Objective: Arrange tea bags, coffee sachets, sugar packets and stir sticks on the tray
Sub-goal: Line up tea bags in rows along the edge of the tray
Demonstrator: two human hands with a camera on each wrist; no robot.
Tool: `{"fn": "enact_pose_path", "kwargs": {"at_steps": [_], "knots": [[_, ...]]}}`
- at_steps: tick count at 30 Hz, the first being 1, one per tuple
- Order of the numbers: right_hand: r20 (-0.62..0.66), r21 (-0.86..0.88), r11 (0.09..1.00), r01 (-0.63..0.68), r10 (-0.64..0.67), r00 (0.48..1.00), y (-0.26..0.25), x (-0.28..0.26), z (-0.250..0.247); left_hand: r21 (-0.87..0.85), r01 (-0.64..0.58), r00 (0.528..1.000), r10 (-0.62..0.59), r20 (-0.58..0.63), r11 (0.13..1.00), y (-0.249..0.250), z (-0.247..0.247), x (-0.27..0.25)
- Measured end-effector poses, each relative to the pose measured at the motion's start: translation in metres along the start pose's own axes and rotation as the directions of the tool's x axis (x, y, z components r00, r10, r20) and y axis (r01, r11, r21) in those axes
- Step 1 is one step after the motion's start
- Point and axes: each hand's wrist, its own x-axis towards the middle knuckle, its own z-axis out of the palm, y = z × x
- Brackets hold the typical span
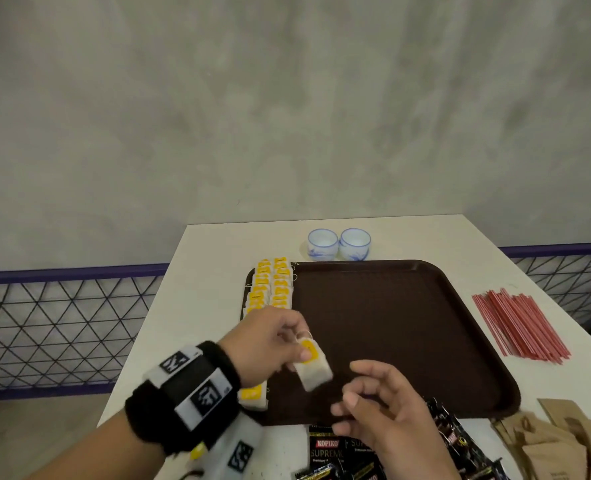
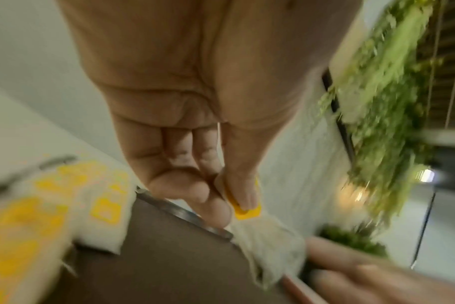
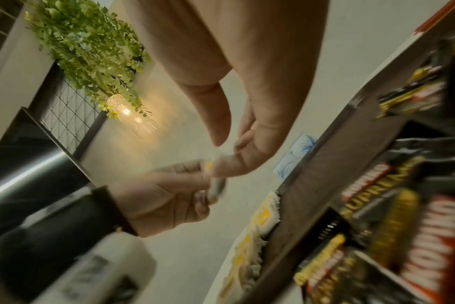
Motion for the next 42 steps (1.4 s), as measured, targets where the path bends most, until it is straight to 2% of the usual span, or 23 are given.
{"fn": "enact_pose_path", "kwargs": {"at_steps": [2,3,7,10,15,22,25,28,30,32,36,38,42], "knots": [[-0.03,0.002,1.0,-0.021,0.021,0.999,0.005,-0.002,-0.005,0.229,0.045,0.999,-0.037,-0.039,0.972,-0.012,-0.007,0.018],[-0.04,0.002,1.0,-0.025,0.025,0.999,0.007,-0.003,-0.007,0.287,0.074,0.997,-0.062,-0.051,0.955,-0.017,-0.009,0.026],[-0.074,-0.012,1.0,-0.022,0.021,0.997,0.006,-0.009,-0.013,0.373,0.163,0.987,-0.158,-0.044,0.914,-0.039,-0.007,0.055],[-0.098,-0.028,0.999,-0.029,0.026,0.995,0.001,-0.011,-0.027,0.418,0.186,0.982,-0.173,-0.07,0.889,-0.051,-0.006,0.073],[-0.136,-0.052,0.998,-0.041,0.034,0.99,0.0,-0.016,-0.032,0.4,0.22,0.97,-0.156,-0.186,0.89,-0.062,-0.012,0.086],[-0.177,-0.071,0.995,-0.071,0.058,0.983,0.001,-0.018,-0.034,0.31,0.252,0.952,-0.177,-0.25,0.917,-0.072,-0.013,0.093],[-0.182,-0.128,0.989,-0.068,0.044,0.982,-0.006,-0.021,-0.032,0.273,0.199,0.935,-0.098,-0.341,0.941,-0.057,-0.024,0.078],[-0.071,-0.305,0.952,-0.003,-0.02,0.997,-0.016,-0.028,-0.018,0.21,0.106,0.93,-0.022,-0.366,0.972,-0.032,-0.04,0.035],[0.07,-0.496,0.865,0.083,-0.055,0.996,-0.017,-0.035,-0.005,0.183,0.067,0.959,-0.013,-0.283,0.981,-0.021,-0.046,-0.005],[0.224,-0.671,0.719,0.183,-0.039,0.974,-0.01,-0.043,0.008,0.209,0.085,0.985,-0.05,-0.167,0.974,-0.022,-0.043,-0.048],[0.475,-0.81,0.428,0.4,0.08,0.877,0.014,-0.062,0.026,0.379,0.168,0.984,-0.178,-0.008,0.91,-0.052,-0.018,-0.12],[0.525,-0.831,0.321,0.454,0.181,0.832,0.02,-0.071,0.03,0.426,0.178,0.978,-0.208,0.024,0.887,-0.063,-0.005,-0.145],[0.522,-0.853,0.183,0.49,0.342,0.781,0.022,-0.093,0.037,0.441,0.183,0.974,-0.222,0.039,0.879,-0.069,0.019,-0.175]]}}
